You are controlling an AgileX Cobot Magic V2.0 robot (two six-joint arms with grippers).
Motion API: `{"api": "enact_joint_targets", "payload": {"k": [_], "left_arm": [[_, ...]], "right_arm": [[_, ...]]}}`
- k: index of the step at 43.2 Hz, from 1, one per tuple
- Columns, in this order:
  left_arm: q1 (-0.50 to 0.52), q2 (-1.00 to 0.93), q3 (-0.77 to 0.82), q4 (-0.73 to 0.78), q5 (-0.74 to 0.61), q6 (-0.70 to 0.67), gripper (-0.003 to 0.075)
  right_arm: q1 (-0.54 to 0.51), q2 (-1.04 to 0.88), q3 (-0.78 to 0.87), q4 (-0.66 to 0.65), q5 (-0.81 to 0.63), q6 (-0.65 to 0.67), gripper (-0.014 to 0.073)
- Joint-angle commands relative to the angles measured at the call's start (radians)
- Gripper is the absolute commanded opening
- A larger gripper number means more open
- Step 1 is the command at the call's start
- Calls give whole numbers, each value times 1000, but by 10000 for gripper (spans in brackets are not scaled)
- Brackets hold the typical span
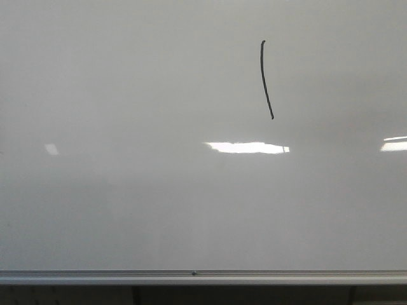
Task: Write number 1 on whiteboard
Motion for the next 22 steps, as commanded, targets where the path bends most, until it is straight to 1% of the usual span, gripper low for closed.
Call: {"api": "enact_joint_targets", "payload": {"k": [1, 8, 13, 16, 21, 22], "left_arm": [[-8, -15, 22, -10, -79, -10, -20], [-8, -15, 22, -10, -79, -10, -20], [-8, -15, 22, -10, -79, -10, -20], [-8, -15, 22, -10, -79, -10, -20], [-8, -15, 22, -10, -79, -10, -20], [-8, -15, 22, -10, -79, -10, -20]], "right_arm": [[-7, 5, -24, 9, -47, -2, -60], [-7, 5, -24, -6, -62, -10, -60], [-11, 0, -13, -123, -63, 7, -60], [-38, -19, 11, -207, -64, 68, -60], [-118, -88, 81, -339, -64, 271, -60], [-131, -105, 90, -370, -64, 295, -60]]}}
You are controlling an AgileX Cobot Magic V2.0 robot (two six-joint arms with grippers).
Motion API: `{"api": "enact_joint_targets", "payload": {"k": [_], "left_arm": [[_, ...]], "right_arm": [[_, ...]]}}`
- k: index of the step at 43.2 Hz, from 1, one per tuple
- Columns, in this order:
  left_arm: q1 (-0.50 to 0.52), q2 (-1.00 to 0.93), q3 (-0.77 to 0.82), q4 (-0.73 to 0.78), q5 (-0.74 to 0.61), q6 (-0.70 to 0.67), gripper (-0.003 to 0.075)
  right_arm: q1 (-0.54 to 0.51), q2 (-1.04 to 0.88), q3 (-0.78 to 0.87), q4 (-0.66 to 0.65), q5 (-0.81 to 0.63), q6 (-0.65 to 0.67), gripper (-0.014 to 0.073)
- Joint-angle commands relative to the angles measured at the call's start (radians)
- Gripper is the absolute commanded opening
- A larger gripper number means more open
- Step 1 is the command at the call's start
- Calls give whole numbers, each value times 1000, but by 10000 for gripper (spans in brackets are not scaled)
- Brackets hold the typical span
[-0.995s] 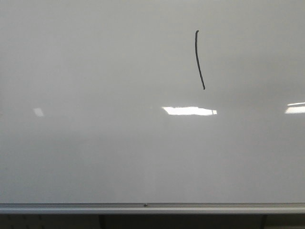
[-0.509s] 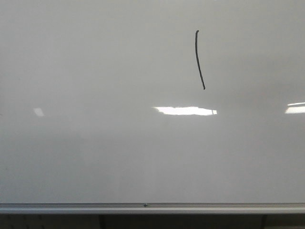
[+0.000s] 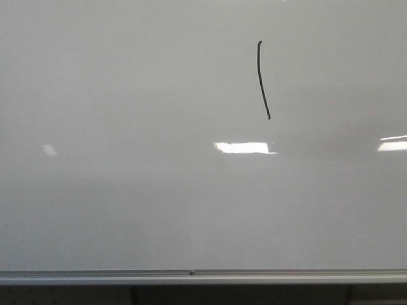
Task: Write number 1 on whiteboard
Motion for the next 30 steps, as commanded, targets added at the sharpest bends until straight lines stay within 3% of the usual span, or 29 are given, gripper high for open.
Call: {"api": "enact_joint_targets", "payload": {"k": [1, 10, 17, 30], "left_arm": [[-8, -15, 22, -10, -79, -10, -20], [-8, -15, 22, -10, -79, -10, -20], [-8, -15, 22, -10, -79, -10, -20], [-8, -15, 22, -10, -79, -10, -20]], "right_arm": [[-60, -56, 37, -156, -60, 185, -60], [-92, -188, 197, -408, -60, 507, -60], [-92, -257, 299, -422, -52, 520, -60], [-96, -293, 295, -427, 7, 519, -60]]}}
